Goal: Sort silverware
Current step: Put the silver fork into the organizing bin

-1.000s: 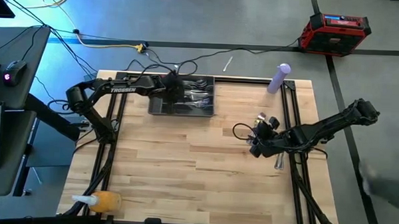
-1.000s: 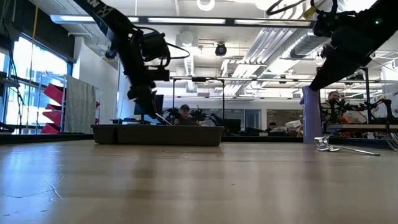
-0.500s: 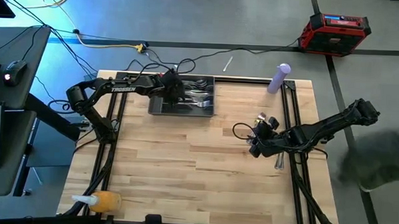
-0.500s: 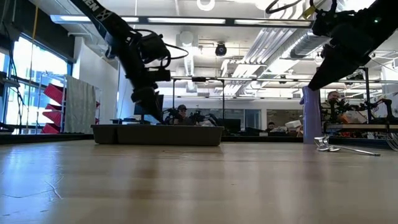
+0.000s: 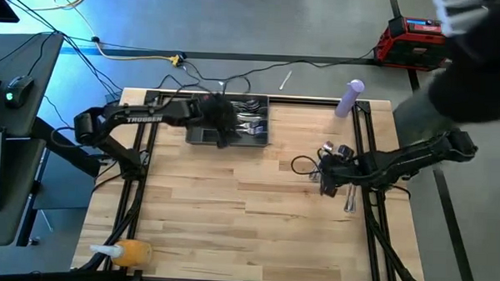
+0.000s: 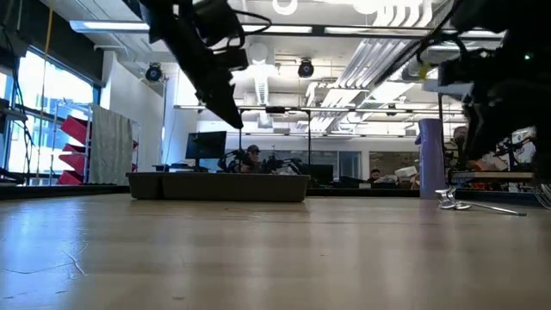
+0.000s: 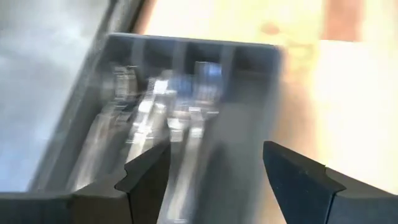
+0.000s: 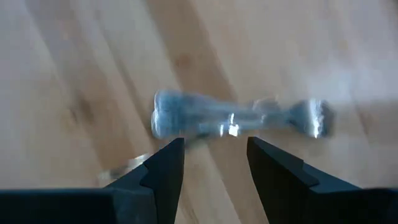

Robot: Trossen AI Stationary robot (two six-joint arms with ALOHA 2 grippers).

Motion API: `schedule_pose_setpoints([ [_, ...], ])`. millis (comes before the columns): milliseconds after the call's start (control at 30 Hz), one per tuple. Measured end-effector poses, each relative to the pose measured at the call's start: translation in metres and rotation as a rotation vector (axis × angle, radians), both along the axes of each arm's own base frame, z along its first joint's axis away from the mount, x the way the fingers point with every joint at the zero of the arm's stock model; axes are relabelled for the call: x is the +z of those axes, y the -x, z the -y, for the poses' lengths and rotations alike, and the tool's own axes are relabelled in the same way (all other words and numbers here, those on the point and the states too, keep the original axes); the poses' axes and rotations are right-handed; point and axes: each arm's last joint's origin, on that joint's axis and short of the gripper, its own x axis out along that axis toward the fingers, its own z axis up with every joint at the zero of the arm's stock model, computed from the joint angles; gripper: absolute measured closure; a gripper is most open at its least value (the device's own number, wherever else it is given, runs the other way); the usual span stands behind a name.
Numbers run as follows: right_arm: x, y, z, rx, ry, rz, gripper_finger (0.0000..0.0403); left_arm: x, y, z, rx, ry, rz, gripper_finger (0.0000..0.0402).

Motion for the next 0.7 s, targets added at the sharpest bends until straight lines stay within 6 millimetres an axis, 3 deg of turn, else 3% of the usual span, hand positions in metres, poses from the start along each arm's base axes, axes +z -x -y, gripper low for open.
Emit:
schedule_pose_setpoints([
  [167,-0.013,-0.012,0.002,0.056,-0.188,-0.087,0.024,-0.02,-0.011,0.052,-0.021,0.113,0.074,0.0174],
  [367,-0.035,-0.02,0.012,-0.4,-0.215,-0.132,0.024,-0.042,-0.015,0.108,-0.03,0.257,0.305,0.0174],
  [533,-0.044,-0.016,0.013,-0.53,-0.194,-0.238,0.024,-0.05,-0.011,0.136,-0.037,0.314,0.459,0.0175],
  [700,-0.042,-0.002,0.007,-0.733,-0.21,-0.326,0.024,-0.056,-0.004,0.152,-0.015,0.238,0.49,0.0175],
])
